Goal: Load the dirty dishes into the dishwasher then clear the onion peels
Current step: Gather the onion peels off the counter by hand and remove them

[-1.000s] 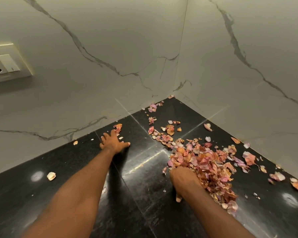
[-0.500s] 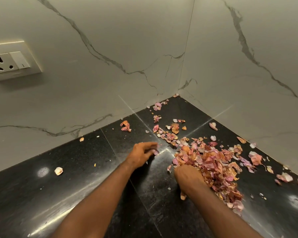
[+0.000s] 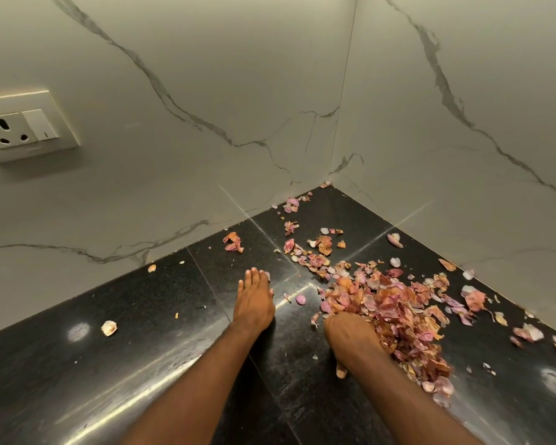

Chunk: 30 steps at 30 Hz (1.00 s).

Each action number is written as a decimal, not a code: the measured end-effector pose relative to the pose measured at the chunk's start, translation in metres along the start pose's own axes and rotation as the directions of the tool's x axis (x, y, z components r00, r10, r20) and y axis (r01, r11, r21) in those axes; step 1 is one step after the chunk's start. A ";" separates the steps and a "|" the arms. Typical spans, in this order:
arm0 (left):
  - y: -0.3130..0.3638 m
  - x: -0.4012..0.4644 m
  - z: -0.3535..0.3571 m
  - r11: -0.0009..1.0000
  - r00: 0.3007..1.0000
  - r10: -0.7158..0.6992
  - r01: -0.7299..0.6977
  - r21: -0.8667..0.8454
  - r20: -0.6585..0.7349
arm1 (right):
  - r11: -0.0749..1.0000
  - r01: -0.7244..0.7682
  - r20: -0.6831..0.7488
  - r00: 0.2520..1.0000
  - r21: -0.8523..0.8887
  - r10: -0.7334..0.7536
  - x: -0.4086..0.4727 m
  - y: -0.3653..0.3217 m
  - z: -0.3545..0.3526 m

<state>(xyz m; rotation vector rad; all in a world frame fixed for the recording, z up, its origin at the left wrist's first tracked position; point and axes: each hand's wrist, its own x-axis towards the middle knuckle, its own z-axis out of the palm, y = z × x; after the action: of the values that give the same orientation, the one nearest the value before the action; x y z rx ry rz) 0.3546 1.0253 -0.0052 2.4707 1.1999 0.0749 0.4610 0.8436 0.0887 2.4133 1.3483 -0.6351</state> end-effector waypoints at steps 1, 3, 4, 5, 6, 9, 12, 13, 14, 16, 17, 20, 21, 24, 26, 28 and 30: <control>0.002 -0.002 0.001 0.999 0.999 0.040 -0.040 -0.017 0.006 | 1.000 0.004 -0.017 1.000 -0.003 -0.004 -0.001 -0.001 0.000; 0.006 -0.007 0.002 0.993 0.993 0.114 -0.113 -0.032 0.016 | 1.000 0.010 -0.038 0.999 -0.020 -0.011 -0.004 -0.001 0.000; 0.008 -0.010 0.004 0.987 0.988 0.154 -0.153 -0.043 0.020 | 1.000 0.013 -0.034 0.999 -0.027 -0.014 -0.005 0.000 0.000; 0.011 -0.013 0.005 0.978 0.980 0.200 -0.197 -0.074 0.027 | 0.999 0.018 -0.038 0.999 -0.030 -0.019 -0.006 0.000 0.002; 0.015 -0.016 0.005 0.961 0.967 0.253 -0.246 -0.126 0.035 | 0.999 0.022 -0.045 0.999 -0.035 -0.024 -0.006 0.000 0.002; 0.026 -0.022 0.001 0.866 0.906 0.415 -0.363 -0.343 0.087 | 0.999 0.010 -0.042 0.999 -0.039 -0.012 -0.008 -0.002 0.001; 0.036 -0.025 -0.002 0.756 0.904 0.426 -0.380 -0.534 -0.040 | 1.000 0.008 -0.023 1.000 -0.010 -0.009 -0.008 0.001 0.000; 0.038 -0.023 -0.003 0.746 0.926 0.361 -0.359 -0.560 -0.113 | 1.000 0.008 -0.029 1.000 -0.005 -0.008 -0.008 0.002 0.000; 0.039 -0.018 -0.002 0.775 0.946 0.271 -0.325 -0.543 -0.179 | 1.000 0.003 -0.039 0.999 -0.006 -0.003 -0.008 0.003 0.001; 0.036 -0.003 0.000 0.917 0.979 0.081 -0.146 -0.370 -0.187 | 1.000 -0.011 -0.044 0.999 -0.008 0.010 -0.008 0.006 0.003; 0.033 0.004 0.002 0.971 0.995 -0.014 -0.011 -0.238 -0.102 | 1.000 -0.013 -0.040 0.999 -0.007 0.013 -0.009 0.006 0.004; 0.033 0.008 0.005 0.997 0.994 -0.072 0.074 -0.021 0.082 | 1.000 -0.020 -0.026 0.999 0.003 0.020 -0.010 0.005 0.002; 0.036 0.006 0.008 1.000 0.995 -0.008 0.009 -0.012 0.100 | 1.000 -0.020 -0.022 1.000 0.004 0.020 -0.008 0.004 0.001; 0.050 -0.006 0.013 0.964 0.956 0.252 -0.235 -0.122 0.149 | 1.000 -0.015 -0.012 1.000 -0.018 0.014 -0.005 0.002 -0.002; 0.056 -0.012 0.015 0.894 0.911 0.377 -0.310 -0.325 0.167 | 1.000 -0.007 -0.015 1.000 -0.017 0.007 -0.006 0.000 -0.004; 0.061 -0.016 0.012 0.798 0.903 0.407 -0.280 -0.534 0.135 | 0.999 0.014 -0.033 0.999 -0.035 -0.015 -0.006 0.000 -0.004; 0.066 -0.023 0.008 0.731 0.915 0.397 -0.264 -0.629 0.077 | 0.998 0.022 -0.020 1.000 -0.054 -0.023 -0.009 0.000 -0.005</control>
<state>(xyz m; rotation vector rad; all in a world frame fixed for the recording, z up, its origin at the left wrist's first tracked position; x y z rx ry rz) 0.3912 0.9684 0.0142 2.0091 0.5057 0.2554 0.4577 0.8398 0.0970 2.3717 1.3844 -0.5730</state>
